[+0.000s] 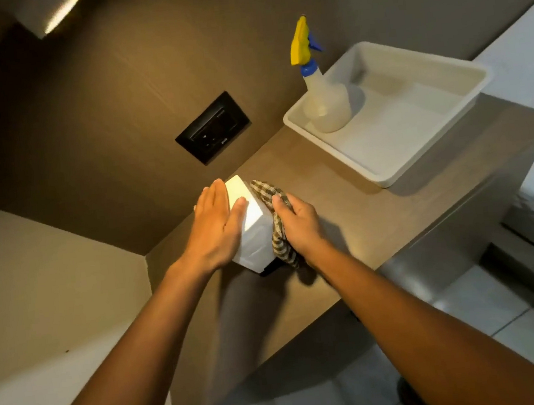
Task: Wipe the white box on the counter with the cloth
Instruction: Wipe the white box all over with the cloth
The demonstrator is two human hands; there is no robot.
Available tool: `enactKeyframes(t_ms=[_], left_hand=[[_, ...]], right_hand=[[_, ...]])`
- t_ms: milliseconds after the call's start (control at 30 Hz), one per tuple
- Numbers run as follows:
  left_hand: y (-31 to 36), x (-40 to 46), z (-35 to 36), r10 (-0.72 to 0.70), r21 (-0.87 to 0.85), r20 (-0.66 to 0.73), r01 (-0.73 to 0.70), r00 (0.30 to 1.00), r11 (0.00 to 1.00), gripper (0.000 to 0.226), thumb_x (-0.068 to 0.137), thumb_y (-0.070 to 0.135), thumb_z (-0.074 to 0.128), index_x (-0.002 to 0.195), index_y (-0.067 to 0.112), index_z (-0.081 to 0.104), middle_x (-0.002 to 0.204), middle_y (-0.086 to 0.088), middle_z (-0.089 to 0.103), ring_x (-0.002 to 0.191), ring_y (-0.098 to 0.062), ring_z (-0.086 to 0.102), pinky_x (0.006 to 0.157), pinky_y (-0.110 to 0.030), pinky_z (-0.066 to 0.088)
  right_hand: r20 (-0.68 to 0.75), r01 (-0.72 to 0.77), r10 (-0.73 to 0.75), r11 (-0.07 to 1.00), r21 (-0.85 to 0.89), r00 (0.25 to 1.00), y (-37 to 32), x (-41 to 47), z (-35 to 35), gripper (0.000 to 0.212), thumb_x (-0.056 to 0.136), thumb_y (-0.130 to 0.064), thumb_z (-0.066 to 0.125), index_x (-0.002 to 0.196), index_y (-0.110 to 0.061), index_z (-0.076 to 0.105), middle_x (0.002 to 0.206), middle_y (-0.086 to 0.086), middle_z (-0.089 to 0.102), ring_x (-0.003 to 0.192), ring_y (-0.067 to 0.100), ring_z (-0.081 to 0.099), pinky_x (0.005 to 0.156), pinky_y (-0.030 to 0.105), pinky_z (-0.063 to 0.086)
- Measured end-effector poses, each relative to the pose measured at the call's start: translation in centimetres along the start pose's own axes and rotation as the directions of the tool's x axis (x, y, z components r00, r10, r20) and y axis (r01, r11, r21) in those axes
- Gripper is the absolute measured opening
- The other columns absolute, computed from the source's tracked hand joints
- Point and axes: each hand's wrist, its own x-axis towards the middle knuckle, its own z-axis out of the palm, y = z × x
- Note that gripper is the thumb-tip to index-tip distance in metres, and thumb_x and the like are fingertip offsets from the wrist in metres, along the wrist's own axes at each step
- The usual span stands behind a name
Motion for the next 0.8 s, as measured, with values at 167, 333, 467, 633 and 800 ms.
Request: enactKeyframes(t_ms=[167, 333, 467, 633, 800], left_hand=[[-0.2, -0.2, -0.8, 0.075, -0.005, 0.023, -0.075, 0.997, 0.997, 0.092, 0.098, 0.068, 0.014, 0.166, 0.007, 0.014, 0.173, -0.011, 0.017, 0.160, -0.021, 0.010, 0.126, -0.035, 0.004], [-0.6, -0.1, -0.4, 0.080, -0.006, 0.029, -0.080, 0.996, 0.997, 0.098, 0.094, 0.074, 0.012, 0.166, 0.008, 0.015, 0.173, -0.010, 0.018, 0.160, -0.024, 0.011, 0.130, -0.044, 0.005], [0.2, -0.6, -0.7, 0.066, -0.034, 0.036, -0.065, 0.997, 0.997, 0.094, 0.094, 0.070, 0.015, 0.166, 0.009, 0.010, 0.175, -0.008, 0.012, 0.161, -0.024, 0.007, 0.130, -0.048, 0.004], [-0.3, -0.4, -0.6, 0.050, -0.009, 0.058, -0.049, 0.997, 0.999, 0.095, 0.094, 0.070, 0.012, 0.167, 0.010, 0.004, 0.176, -0.006, 0.005, 0.162, -0.022, 0.000, 0.131, -0.049, 0.000], [-0.6, -0.2, -0.6, 0.108, -0.018, 0.005, -0.108, 0.994, 0.994, 0.092, 0.096, 0.068, 0.014, 0.166, 0.010, 0.017, 0.171, -0.010, 0.022, 0.158, -0.023, 0.017, 0.128, -0.039, 0.007]], right_hand=[[-0.047, 0.053, -0.055, 0.997, -0.059, 0.997, 0.3, 0.3, 2.0, 0.060, 0.083, -0.070, 0.039, 0.127, -0.035, 0.060, 0.117, 0.002, 0.066, 0.108, 0.020, 0.064, 0.094, 0.043, 0.054], [0.010, 0.059, -0.058, 0.991, -0.116, 0.998, -1.6, 2.3, 1.7, 0.042, 0.094, -0.051, 0.043, 0.110, -0.023, 0.069, 0.101, 0.002, 0.072, 0.097, 0.021, 0.067, 0.090, 0.047, 0.055], [0.002, -0.048, 0.049, 0.993, -0.103, 0.999, -0.6, 2.1, 0.3, 0.036, 0.099, -0.045, 0.045, 0.103, -0.018, 0.068, 0.098, 0.006, 0.070, 0.098, 0.024, 0.066, 0.089, 0.044, 0.056], [-0.006, 0.063, -0.063, 0.998, -0.025, 0.998, -0.4, -1.3, 0.9, 0.035, 0.096, -0.047, 0.045, 0.098, -0.021, 0.068, 0.092, -0.001, 0.071, 0.091, 0.016, 0.069, 0.081, 0.040, 0.060], [0.051, 0.184, -0.179, 0.977, -0.109, 0.983, -3.8, 1.9, 2.0, 0.033, 0.100, -0.040, 0.045, 0.100, -0.018, 0.070, 0.088, 0.000, 0.071, 0.086, 0.014, 0.067, 0.079, 0.034, 0.056]])
